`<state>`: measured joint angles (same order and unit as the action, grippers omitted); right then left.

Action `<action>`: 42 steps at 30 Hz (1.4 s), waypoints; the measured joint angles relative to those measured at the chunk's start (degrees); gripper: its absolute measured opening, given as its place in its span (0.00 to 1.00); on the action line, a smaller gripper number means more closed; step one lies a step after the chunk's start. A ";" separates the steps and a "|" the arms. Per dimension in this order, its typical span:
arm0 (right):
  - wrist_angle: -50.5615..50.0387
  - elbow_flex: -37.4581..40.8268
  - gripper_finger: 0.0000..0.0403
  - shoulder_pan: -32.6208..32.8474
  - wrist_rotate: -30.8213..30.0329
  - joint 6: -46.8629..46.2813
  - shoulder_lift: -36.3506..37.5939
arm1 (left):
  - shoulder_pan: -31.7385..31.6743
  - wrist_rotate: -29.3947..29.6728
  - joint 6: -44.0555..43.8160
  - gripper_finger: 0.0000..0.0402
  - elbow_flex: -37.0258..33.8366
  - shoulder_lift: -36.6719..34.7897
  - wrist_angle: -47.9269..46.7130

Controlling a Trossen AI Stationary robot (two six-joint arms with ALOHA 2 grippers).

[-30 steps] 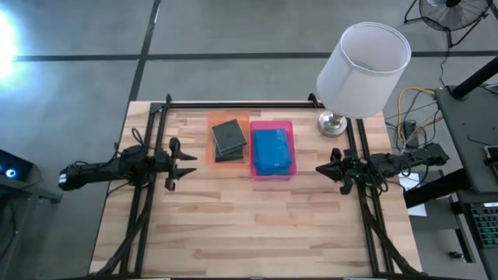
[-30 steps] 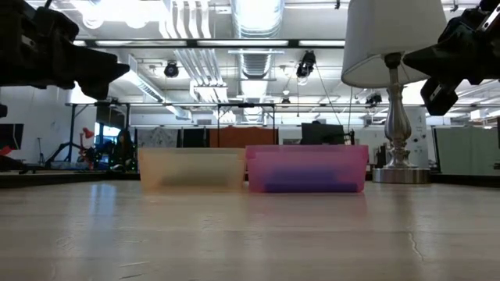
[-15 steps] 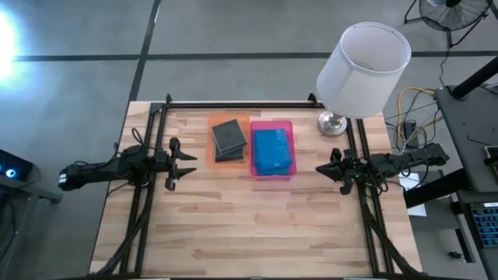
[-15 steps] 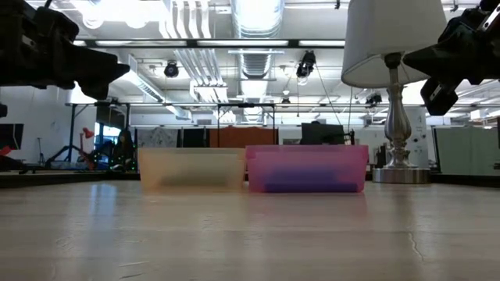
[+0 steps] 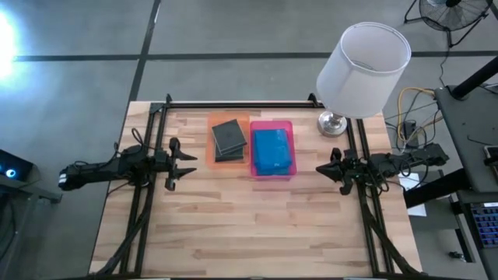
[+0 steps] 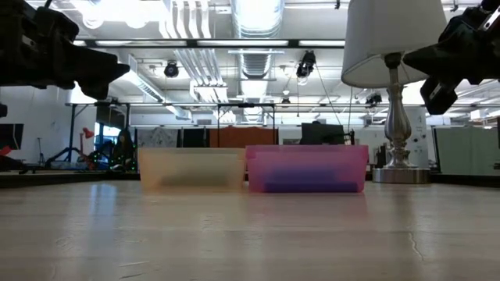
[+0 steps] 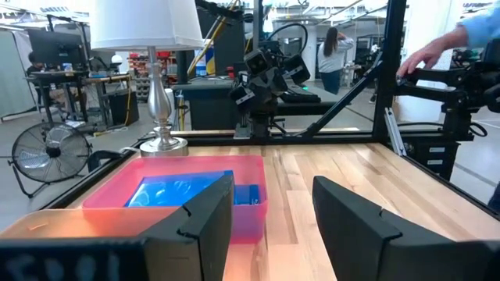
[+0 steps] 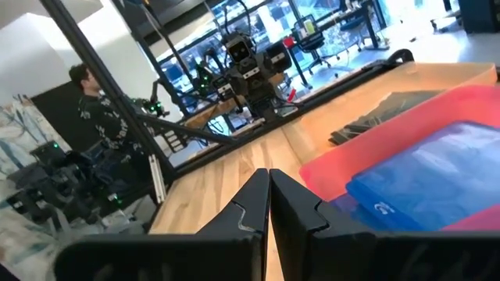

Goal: Pick & place jewel cases by type
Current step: Return to Home Position

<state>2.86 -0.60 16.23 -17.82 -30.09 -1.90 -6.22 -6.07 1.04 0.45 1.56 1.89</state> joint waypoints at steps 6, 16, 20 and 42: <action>-0.15 0.09 0.02 -2.37 5.68 6.59 1.00 | 0.00 -0.02 0.02 0.39 0.00 0.19 0.00; 1.95 0.07 0.02 -14.58 25.61 24.57 1.91 | 0.00 -0.03 0.02 0.39 0.00 0.31 0.01; 1.36 0.07 0.02 -14.58 25.48 27.44 1.91 | 0.00 -0.04 0.00 0.39 0.00 0.39 0.00; 0.37 0.07 0.02 -14.51 25.39 22.67 1.73 | -0.02 -0.04 0.02 0.39 0.00 0.42 0.00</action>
<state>3.24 -0.54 1.72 7.57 -7.42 -0.16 -6.24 -6.11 1.06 0.45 1.98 1.89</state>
